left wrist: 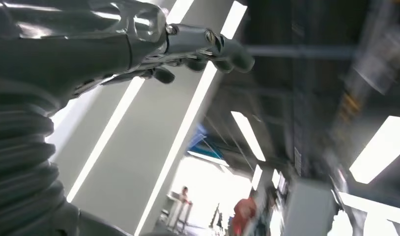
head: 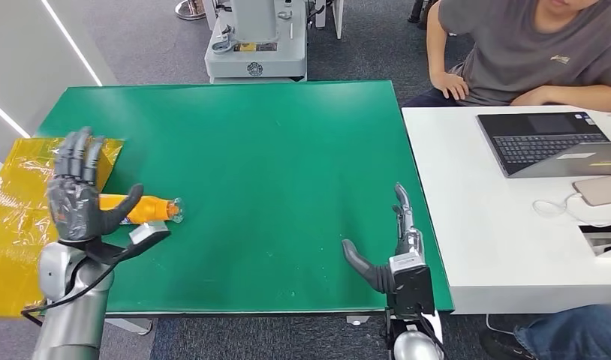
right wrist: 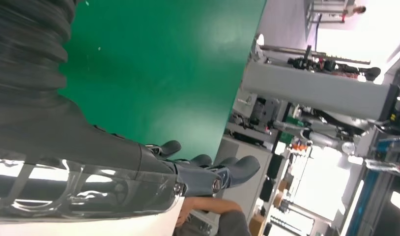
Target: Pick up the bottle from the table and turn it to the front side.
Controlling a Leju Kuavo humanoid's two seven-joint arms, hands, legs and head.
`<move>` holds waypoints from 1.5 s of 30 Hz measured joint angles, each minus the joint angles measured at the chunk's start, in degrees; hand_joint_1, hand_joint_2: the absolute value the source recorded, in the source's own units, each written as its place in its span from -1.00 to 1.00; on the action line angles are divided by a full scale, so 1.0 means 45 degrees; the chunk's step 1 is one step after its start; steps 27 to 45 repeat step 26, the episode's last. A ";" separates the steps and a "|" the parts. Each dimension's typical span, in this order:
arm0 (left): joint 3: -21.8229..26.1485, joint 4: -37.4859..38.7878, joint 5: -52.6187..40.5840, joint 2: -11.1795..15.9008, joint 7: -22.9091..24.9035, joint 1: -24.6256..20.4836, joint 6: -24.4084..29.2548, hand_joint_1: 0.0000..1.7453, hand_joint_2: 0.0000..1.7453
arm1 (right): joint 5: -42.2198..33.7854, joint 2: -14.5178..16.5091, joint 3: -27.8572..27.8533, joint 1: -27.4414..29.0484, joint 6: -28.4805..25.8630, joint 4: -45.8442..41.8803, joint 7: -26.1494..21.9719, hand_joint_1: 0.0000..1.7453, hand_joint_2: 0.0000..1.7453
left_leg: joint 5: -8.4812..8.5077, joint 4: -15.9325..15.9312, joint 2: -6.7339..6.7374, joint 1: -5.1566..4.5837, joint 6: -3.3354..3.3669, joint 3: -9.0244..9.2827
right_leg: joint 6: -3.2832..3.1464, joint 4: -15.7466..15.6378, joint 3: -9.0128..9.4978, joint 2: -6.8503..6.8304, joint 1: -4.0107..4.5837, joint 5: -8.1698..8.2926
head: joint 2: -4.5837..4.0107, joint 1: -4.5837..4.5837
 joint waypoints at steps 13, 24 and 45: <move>-0.1415 -0.5128 1.0128 -0.1552 -0.0079 0.2076 -0.0881 -1.00 1.00 | -0.0199 -0.0018 0.0036 0.0041 -0.0301 -0.0050 0.0001 -1.00 1.00 | 0.0000 0.0000 -0.0015 0.0002 0.0001 0.0001 | 0.0002 -0.0004 0.0007 -0.0019 0.0002 -0.0001 | 0.0000 0.0000; -0.3723 -0.4622 1.4525 -0.2628 0.0708 0.2897 -0.4538 -1.00 1.00 | -0.0163 -0.0039 0.0174 0.0060 -0.0569 0.0044 -0.0118 -1.00 1.00 | -0.0004 0.0002 -0.0023 -0.0002 0.0006 -0.0005 | 0.0004 -0.0012 0.0007 -0.0024 -0.0002 -0.0001 | 0.0000 -0.0001; -0.3876 -0.4441 1.4435 -0.2755 0.0675 0.3029 -0.4564 -1.00 1.00 | -0.0120 -0.0039 0.0197 0.0082 -0.0582 0.0059 -0.0142 -1.00 1.00 | -0.0005 0.0002 -0.0023 -0.0001 0.0006 -0.0006 | 0.0004 -0.0012 0.0006 -0.0023 -0.0001 -0.0002 | 0.0000 0.0000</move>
